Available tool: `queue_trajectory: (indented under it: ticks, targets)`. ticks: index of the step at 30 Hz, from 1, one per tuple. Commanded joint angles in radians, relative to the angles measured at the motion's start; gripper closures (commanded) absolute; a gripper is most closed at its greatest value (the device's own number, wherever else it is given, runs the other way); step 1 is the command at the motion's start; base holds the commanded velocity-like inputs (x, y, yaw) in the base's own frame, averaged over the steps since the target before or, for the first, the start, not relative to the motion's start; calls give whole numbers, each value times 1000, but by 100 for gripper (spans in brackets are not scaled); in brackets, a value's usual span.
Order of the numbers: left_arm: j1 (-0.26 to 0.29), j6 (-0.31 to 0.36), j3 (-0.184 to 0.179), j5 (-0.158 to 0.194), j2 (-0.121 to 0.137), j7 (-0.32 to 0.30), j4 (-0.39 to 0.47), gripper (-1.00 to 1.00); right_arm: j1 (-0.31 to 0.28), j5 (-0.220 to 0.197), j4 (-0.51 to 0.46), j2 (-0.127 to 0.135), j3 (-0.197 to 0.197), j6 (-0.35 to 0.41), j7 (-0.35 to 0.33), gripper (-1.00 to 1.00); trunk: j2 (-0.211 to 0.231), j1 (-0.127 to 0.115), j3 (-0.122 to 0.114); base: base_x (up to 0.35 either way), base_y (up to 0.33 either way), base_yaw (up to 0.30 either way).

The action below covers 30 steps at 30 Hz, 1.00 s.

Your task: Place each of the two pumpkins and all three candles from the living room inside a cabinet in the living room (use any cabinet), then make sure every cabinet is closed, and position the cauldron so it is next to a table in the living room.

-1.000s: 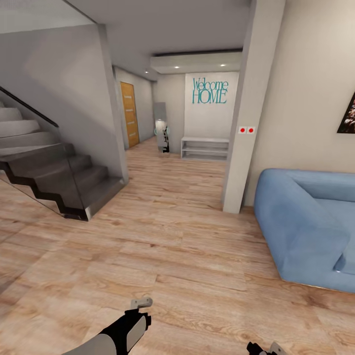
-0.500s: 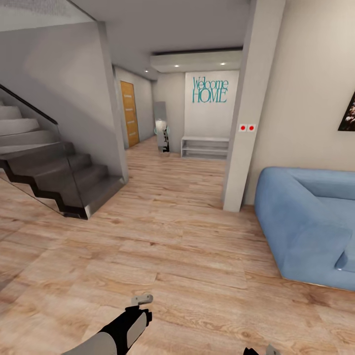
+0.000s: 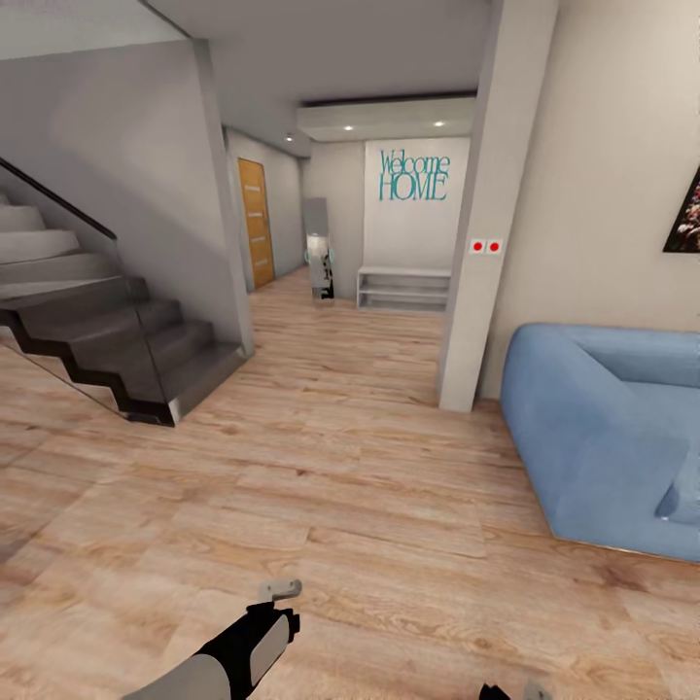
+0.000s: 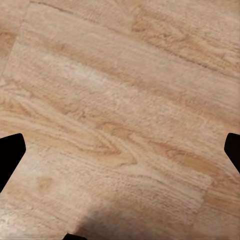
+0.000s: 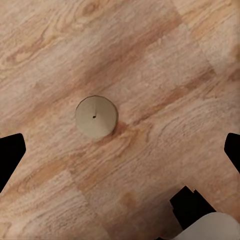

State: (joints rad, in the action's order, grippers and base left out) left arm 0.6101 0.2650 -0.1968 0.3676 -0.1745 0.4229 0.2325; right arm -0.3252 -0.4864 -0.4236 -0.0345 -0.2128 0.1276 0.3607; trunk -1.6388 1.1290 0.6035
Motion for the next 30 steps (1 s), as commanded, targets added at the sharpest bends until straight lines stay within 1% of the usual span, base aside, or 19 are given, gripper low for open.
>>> queue_trajectory:
  ticks: [1,4,7,9,15,19,20,22,23,24,26,28,29,30]
  targets:
    - [0,5,-6,5,0,7,2,-100,0,-6,-4,-2,-1,4,4,-100,-8,4,4,-34,0,0]
    - [0,5,-6,5,0,7,2,-100,0,-6,-4,-7,0,5,4,-100,-29,15,14,-13,0,0]
    - [0,6,-6,5,0,7,2,-100,0,-6,-4,-8,43,4,5,-100,-50,27,23,-1,0,0]
    - [0,6,-6,5,0,7,2,-100,0,-6,-4,-8,57,4,6,-100,-64,34,29,0,0,0]
    - [0,7,-6,5,0,7,2,-100,0,-6,-4,-9,65,4,5,-100,-106,57,48,0,0,0]
    - [0,8,-5,7,0,6,2,-100,0,-5,-4,-3,67,3,4,-100,-134,73,61,0,0,0]
    - [0,9,-5,12,0,6,2,-100,0,-4,-4,-2,67,3,4,-100,-141,77,64,0,0,0]
    - [0,20,-5,36,0,5,2,-100,0,-1,-4,-1,67,3,3,-100,-155,84,70,0,0,0]
    - [1,37,-5,55,0,4,3,-100,0,7,-4,-1,67,3,3,-100,-162,88,73,0,0,0]
    - [1,79,-6,91,0,3,12,-100,0,29,-4,-1,67,3,3,-100,-169,92,76,0,0,0]
    - [2,152,-6,132,0,3,71,-100,0,70,-4,-2,66,4,2,-100,-183,100,83,0,0,0]
    - [3,254,-7,157,0,3,165,-100,0,111,-4,-7,66,4,-2,-100,-197,107,89,0,0,0]
    - [3,303,-8,164,0,3,203,-100,0,126,-4,-9,66,4,-5,-100,-204,111,92,0,0,0]
    - [2,336,-8,169,0,3,228,-100,0,137,-4,-12,66,4,-8,-100,-211,115,95,0,0,0]
